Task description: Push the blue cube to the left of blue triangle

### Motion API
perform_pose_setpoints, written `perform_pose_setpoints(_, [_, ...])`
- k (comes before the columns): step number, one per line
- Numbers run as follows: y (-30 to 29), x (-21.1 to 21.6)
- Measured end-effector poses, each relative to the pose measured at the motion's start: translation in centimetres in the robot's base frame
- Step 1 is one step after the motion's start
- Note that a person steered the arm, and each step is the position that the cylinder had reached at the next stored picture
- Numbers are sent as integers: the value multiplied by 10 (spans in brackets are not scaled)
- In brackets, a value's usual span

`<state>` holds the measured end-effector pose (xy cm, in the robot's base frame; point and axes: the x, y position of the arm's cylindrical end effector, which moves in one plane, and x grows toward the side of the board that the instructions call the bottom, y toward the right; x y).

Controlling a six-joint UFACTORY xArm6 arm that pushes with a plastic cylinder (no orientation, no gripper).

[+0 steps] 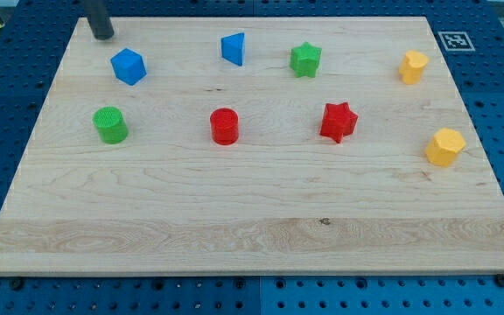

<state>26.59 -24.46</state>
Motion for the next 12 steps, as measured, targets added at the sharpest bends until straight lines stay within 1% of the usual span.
perform_pose_setpoints(1, [0, 27])
perform_pose_setpoints(2, [0, 27])
perform_pose_setpoints(3, [42, 26])
perform_pose_setpoints(4, [55, 26])
perform_pose_setpoints(5, [55, 26])
perform_pose_setpoints(6, [45, 24])
perform_pose_setpoints(7, [-1, 50])
perform_pose_setpoints(8, [-1, 52])
perform_pose_setpoints(10, [-1, 83])
perform_pose_setpoints(11, [43, 82])
perform_pose_setpoints(12, [68, 76])
